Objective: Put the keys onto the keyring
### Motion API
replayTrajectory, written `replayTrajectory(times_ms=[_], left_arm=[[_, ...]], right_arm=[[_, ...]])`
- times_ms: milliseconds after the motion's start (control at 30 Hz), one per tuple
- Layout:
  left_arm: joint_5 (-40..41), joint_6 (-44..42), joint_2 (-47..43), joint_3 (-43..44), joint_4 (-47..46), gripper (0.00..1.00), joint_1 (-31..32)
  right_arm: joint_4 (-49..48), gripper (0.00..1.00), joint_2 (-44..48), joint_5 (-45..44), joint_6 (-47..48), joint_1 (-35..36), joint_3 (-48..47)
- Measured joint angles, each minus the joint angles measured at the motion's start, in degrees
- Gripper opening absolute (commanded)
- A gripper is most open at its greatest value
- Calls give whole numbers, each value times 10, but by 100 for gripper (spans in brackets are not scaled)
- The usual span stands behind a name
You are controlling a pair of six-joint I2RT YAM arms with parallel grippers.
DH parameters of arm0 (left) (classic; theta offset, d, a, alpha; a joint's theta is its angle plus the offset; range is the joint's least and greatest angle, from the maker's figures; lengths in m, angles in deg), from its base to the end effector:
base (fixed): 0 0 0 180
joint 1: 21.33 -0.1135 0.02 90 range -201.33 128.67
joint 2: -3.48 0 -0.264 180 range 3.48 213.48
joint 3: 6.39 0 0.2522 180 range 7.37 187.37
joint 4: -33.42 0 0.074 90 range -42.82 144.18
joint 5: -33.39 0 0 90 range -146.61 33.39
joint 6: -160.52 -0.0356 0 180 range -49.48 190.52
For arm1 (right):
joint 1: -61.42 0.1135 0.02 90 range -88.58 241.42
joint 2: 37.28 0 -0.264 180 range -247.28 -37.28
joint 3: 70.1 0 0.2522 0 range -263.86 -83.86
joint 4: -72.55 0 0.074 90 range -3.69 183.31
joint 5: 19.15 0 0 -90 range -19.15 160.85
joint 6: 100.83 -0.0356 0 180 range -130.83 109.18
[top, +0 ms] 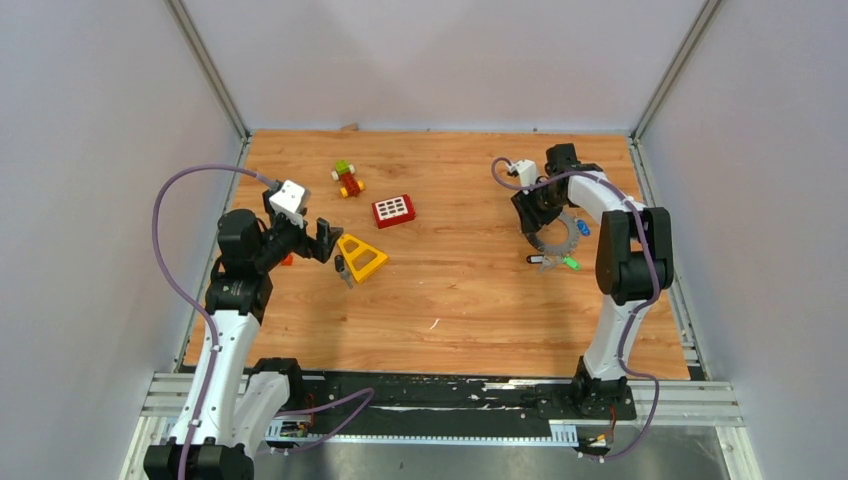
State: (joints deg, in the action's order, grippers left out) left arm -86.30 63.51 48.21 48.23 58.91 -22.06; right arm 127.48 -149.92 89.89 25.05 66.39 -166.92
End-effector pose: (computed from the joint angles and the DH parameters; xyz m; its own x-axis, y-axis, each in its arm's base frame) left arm 0.1822 -0.0153 0.3144 -0.2100 0.1034 -0.9722 0.4953 0.8686 -0.0147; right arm 0.3973 0.0462 0.1868 -0.6513 -0.6128 -0.4476 -0.7044 0.7076 0.0563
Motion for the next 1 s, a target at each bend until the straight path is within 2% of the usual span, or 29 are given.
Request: replayTrajectory(times_ms=[133,400,633,767,833,1000], left_arm=[[-1,0,-1,-2,0,100,0],[-1,0,-3,-3,0,100,0],[-1,0,-3,-5,-3,100,0],[-3,0,-3,-8,-4,100,0],[-3,0,-3,-8,-4,100,0],[-3,0,-3,-8,-4,100,0]], right_arm=[[3,48,-1,3,5,2,3],[8,41,-31,8,17,11,-4],[12,26,-32,15,24,15,-6],[16,11,-32,21,29,16,-6],[19,11,-32,21,32,16,-6],[28,24,-32,20,35,16,-5]])
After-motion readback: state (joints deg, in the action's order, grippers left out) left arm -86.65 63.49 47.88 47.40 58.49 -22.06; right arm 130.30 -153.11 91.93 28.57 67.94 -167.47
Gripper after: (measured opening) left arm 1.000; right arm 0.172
